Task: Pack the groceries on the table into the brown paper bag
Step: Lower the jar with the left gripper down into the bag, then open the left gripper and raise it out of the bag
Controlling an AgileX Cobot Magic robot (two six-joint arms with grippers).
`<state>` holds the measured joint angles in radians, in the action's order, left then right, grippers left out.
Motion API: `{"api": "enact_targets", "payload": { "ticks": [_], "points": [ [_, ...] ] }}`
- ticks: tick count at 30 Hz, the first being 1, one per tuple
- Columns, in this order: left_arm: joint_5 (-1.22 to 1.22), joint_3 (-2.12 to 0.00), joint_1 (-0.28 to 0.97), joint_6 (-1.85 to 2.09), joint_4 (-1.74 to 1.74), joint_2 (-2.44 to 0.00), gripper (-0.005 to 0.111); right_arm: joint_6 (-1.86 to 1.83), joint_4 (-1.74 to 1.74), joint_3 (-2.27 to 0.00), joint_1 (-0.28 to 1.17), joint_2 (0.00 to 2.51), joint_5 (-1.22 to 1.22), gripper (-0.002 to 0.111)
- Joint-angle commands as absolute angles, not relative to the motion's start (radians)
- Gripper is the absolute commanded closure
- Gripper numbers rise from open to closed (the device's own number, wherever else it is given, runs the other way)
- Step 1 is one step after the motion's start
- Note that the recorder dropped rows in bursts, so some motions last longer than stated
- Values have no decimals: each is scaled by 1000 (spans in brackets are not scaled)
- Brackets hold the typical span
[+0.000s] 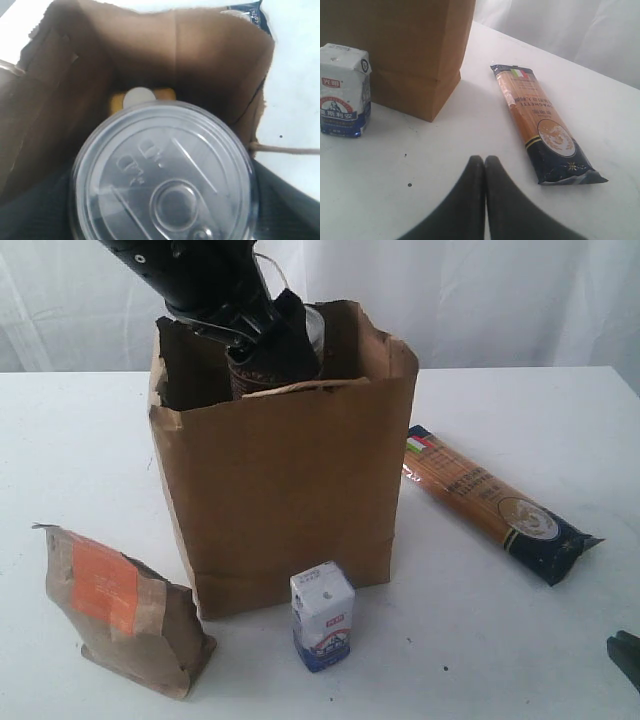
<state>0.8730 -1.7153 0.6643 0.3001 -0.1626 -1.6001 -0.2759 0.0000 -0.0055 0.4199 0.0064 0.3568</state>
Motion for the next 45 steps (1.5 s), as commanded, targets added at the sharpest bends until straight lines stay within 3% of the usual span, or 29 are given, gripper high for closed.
{"api": "enact_targets", "payload": {
  "ticks": [1, 3, 8, 24, 33, 45],
  "points": [
    [847, -1722, 663, 283, -138, -1581, 36, -272, 0, 0, 414, 0, 341, 108],
    [836, -1722, 663, 264, -107, -1583, 36, -272, 0, 0, 414, 0, 341, 108],
    [828, -1722, 663, 178, -32, -1587, 15, -272, 0, 0, 414, 0, 341, 108],
    [864, -1722, 663, 171, -40, -1590, 15, -272, 0, 0, 414, 0, 341, 108],
    [877, -1764, 663, 171, -32, -1444, 15, -272, 0, 0, 414, 0, 341, 108],
    [1090, -1779, 663, 177, 0, -1234, 16, -272, 0, 0, 414, 0, 341, 108]
  ]
}}
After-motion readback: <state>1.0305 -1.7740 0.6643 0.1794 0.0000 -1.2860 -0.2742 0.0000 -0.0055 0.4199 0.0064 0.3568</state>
